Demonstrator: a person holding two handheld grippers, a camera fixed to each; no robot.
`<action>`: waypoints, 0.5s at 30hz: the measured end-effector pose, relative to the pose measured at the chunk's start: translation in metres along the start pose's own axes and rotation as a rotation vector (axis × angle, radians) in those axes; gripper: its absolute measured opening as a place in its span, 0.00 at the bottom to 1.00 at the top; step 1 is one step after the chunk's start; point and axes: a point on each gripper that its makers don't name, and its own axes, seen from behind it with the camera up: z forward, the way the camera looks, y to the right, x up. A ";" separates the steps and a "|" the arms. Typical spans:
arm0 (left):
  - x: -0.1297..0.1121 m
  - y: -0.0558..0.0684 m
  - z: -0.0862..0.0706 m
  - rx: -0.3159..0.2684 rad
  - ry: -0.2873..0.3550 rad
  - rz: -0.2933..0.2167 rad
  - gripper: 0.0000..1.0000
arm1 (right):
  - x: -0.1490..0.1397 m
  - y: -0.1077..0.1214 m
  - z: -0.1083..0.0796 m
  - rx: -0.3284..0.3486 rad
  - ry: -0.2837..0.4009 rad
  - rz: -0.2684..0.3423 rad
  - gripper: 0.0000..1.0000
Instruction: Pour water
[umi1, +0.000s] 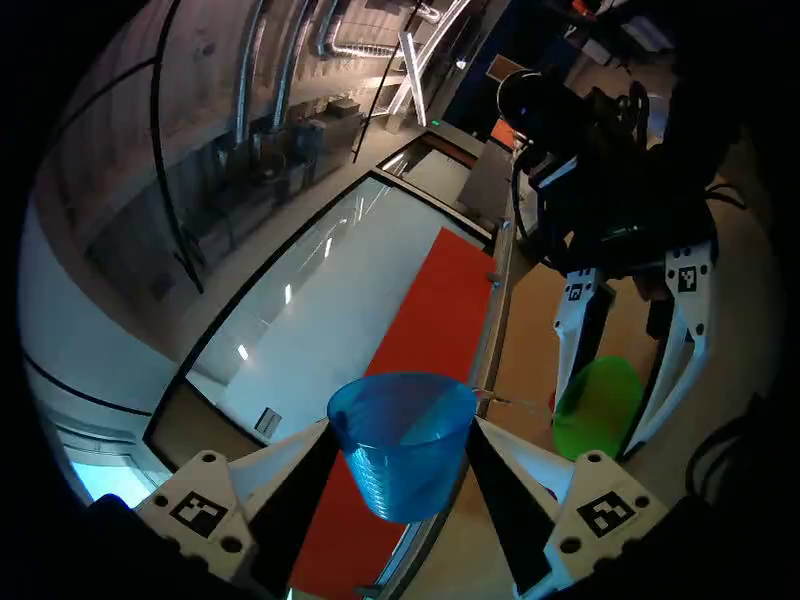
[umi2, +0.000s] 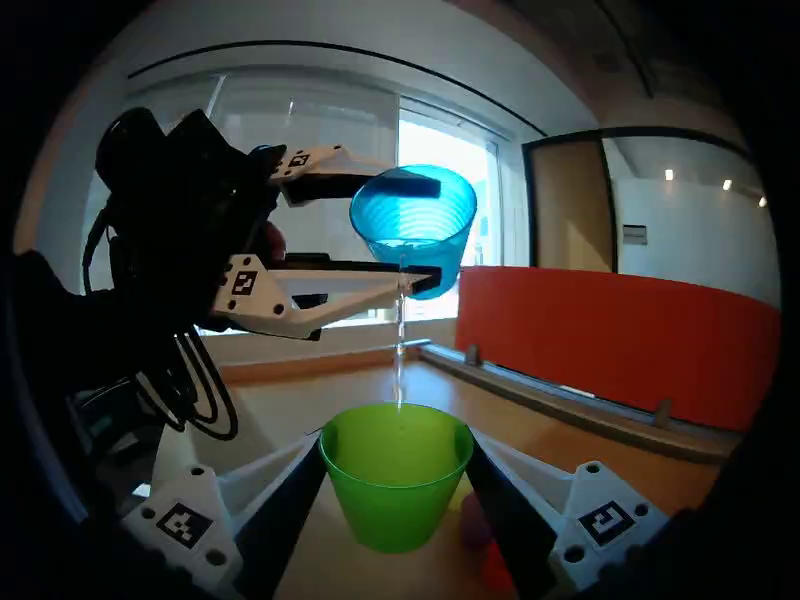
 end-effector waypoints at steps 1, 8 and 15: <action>0.000 0.000 0.000 -0.001 0.000 0.003 0.85 | 0.000 0.000 0.000 0.000 0.001 0.001 0.92; 0.002 0.001 0.002 0.000 0.001 0.033 0.85 | 0.002 0.000 0.000 -0.001 0.002 -0.001 0.92; 0.006 0.001 0.003 0.003 0.007 0.055 0.85 | 0.003 0.000 0.000 -0.001 0.004 0.001 0.92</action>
